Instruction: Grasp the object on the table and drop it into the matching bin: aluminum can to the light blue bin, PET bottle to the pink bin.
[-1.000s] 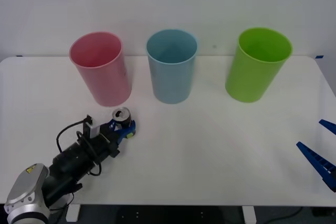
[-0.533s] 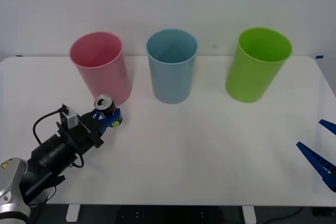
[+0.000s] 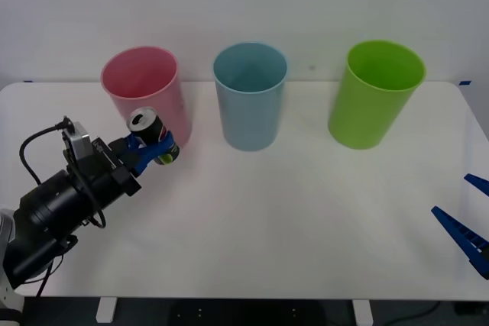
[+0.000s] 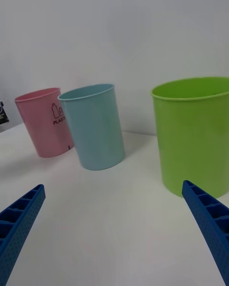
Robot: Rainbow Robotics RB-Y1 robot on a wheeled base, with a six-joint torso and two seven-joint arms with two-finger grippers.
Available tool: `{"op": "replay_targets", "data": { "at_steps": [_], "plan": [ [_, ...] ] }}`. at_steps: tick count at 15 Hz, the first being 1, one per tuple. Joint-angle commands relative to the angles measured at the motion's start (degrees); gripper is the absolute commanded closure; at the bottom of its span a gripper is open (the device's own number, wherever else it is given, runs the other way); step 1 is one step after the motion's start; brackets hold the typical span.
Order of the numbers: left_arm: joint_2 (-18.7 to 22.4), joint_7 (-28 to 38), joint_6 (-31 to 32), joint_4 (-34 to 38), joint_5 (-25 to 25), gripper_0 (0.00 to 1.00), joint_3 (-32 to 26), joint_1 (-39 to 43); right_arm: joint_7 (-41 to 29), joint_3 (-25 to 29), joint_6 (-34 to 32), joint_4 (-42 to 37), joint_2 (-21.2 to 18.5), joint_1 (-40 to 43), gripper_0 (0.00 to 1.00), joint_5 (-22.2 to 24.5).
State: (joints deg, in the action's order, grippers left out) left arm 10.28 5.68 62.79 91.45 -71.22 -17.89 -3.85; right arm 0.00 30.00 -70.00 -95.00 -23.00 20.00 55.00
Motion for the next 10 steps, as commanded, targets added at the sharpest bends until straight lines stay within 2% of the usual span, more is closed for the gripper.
{"op": "replay_targets", "data": {
  "at_steps": [1,5,10],
  "plan": [
    [-0.09,7.59,-0.48,5.58,-1.82,1.00,-0.65,-0.02,0.00,0.00,0.00,0.00,0.00,0.00,0.00,0.00],
    [0.00,16.03,-3.91,12.18,-4.63,1.00,0.31,-1.16,0.00,0.00,0.00,0.00,0.00,0.00,0.00,0.00],
    [-0.09,24.82,-4.35,13.41,-11.84,1.00,0.14,-7.32,0.00,0.00,0.00,0.00,0.00,0.00,0.00,0.00]
  ]
}}
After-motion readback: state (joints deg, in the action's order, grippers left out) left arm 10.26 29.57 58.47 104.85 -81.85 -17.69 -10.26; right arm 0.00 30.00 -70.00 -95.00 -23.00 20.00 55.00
